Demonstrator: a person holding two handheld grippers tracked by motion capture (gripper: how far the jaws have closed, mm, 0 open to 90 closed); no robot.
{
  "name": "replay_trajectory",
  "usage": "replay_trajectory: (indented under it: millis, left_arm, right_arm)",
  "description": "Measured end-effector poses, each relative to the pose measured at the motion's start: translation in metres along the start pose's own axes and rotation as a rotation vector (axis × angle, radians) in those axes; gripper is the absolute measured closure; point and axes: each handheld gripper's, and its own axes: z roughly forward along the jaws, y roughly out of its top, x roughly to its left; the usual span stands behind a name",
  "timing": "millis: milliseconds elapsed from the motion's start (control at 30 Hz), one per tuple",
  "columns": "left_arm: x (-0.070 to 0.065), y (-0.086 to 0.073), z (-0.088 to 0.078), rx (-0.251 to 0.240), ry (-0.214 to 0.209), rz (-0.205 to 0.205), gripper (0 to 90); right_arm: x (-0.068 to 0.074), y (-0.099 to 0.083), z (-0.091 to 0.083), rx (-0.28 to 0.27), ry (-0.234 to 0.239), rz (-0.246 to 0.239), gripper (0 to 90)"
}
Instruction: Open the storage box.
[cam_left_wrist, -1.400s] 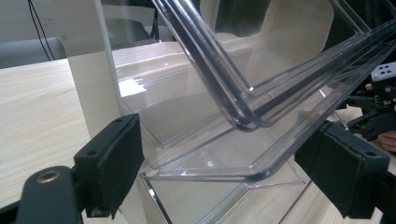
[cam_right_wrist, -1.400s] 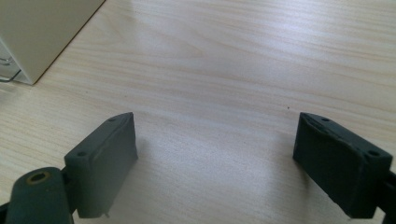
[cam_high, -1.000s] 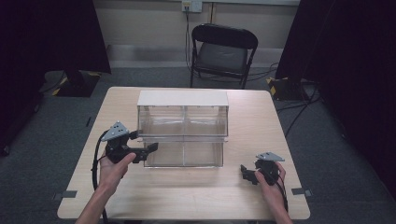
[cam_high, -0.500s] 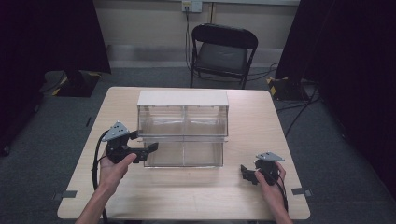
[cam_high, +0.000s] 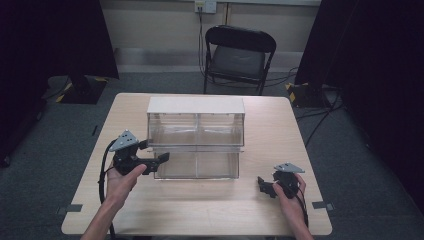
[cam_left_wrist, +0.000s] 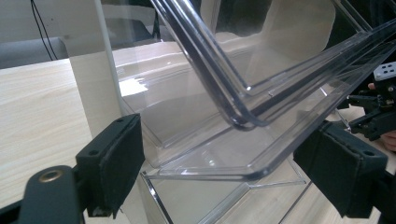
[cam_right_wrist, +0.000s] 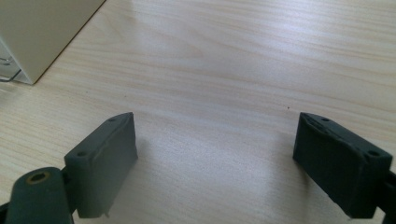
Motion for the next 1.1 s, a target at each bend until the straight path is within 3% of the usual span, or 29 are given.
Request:
replay_trajectory:
  millis: [1100]
  left_arm:
    - [-0.0004, 0.0001, -0.0013, 0.001, -0.003, -0.003, 17.0]
  right_arm:
    - [0.0000, 0.0000, 0.0000, 0.000, 0.000, 0.000, 12.7]
